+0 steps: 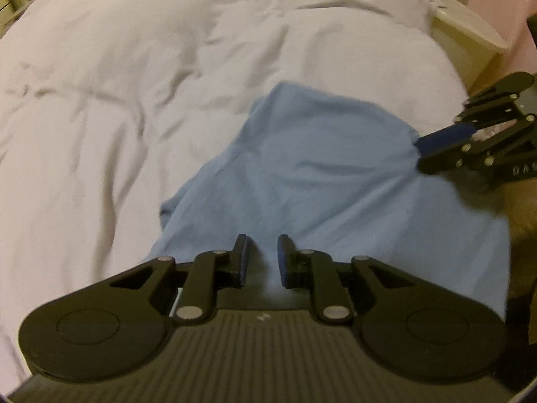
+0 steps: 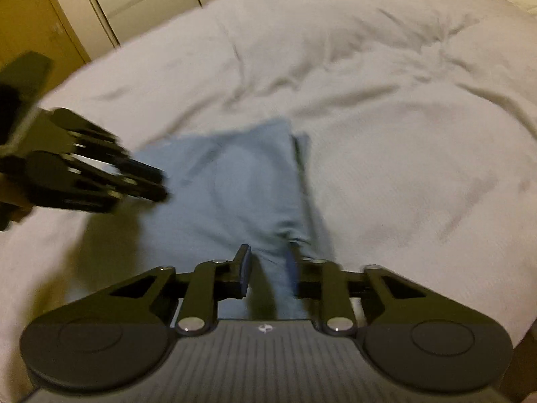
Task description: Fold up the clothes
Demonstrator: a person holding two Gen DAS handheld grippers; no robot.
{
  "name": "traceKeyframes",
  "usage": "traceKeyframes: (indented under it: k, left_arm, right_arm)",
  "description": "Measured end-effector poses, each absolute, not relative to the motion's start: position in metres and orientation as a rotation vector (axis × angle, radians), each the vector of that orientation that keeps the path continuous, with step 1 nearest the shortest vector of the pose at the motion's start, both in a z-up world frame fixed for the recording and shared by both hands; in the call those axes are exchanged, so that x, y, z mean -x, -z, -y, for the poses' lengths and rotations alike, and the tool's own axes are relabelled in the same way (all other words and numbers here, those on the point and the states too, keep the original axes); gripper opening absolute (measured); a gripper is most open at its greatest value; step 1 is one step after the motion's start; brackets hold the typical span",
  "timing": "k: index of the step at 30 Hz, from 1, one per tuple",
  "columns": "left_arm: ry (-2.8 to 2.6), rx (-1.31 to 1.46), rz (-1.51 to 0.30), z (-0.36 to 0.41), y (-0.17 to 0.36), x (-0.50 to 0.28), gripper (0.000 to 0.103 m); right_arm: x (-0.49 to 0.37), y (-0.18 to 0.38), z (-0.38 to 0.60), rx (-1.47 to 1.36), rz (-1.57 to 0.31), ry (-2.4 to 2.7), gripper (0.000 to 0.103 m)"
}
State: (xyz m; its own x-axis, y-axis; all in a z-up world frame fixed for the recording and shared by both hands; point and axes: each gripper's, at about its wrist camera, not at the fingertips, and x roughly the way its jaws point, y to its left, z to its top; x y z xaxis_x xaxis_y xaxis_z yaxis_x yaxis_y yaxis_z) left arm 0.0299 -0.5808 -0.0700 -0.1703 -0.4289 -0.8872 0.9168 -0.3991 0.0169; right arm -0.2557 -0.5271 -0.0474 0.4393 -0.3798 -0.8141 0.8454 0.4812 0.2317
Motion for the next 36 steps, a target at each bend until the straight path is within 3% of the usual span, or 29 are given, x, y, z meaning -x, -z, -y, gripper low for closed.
traceKeyframes:
  k: [7,13,21,23,24,30,36]
  left_arm:
    - [1.583,-0.986,-0.716,0.584,0.062,-0.064,0.016]
    - [1.523,-0.924,-0.752,0.563,0.050,-0.075,0.016]
    - [1.509,-0.937,-0.747,0.555,0.076,-0.096,0.017]
    - [1.500,-0.907,-0.755,0.561,0.081,-0.108,0.033]
    - [1.496,-0.889,-0.761,0.562,0.082,-0.114,0.034]
    - [1.525,-0.847,-0.715,0.543,0.062,-0.120,0.028]
    - [1.640,-0.796,-0.685,0.510,0.052,-0.094,0.025]
  right_arm:
    - [0.277,0.030,0.527,-0.702,-0.795,0.936,0.025]
    - [0.229,0.011,0.518,-0.585,-0.788,0.750,0.025]
    - [0.220,0.044,0.530,-0.641,-0.845,0.730,0.022]
    - [0.229,0.047,0.527,-0.631,-0.861,0.760,0.019]
    - [0.234,0.047,0.526,-0.628,-0.865,0.779,0.019]
    - [0.239,0.027,0.497,-0.647,-0.868,0.885,0.026]
    - [0.197,0.018,0.446,-0.654,-0.820,0.830,0.025]
